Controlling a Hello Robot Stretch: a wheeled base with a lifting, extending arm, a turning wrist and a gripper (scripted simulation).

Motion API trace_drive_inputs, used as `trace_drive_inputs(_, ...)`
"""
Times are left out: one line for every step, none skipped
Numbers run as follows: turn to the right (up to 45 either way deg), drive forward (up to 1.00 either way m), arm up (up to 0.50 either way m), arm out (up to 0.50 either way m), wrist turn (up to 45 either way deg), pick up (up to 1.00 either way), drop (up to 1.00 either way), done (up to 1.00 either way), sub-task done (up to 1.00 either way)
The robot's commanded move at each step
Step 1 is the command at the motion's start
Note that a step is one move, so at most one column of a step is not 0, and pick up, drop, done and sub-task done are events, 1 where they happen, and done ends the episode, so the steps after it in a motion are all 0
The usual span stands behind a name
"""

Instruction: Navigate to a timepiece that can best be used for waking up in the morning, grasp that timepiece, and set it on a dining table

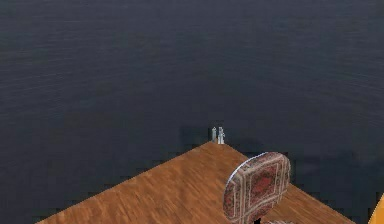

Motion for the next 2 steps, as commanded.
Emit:
trace_drive_inputs(0.0, 0.00, 0.00, -0.08, 0.0, 0.00, 0.00, 0.00, 0.00)
trace_drive_inputs(0.0, 0.00, 0.00, 0.00, 0.0, 0.00, 0.00, 1.00, 0.00)
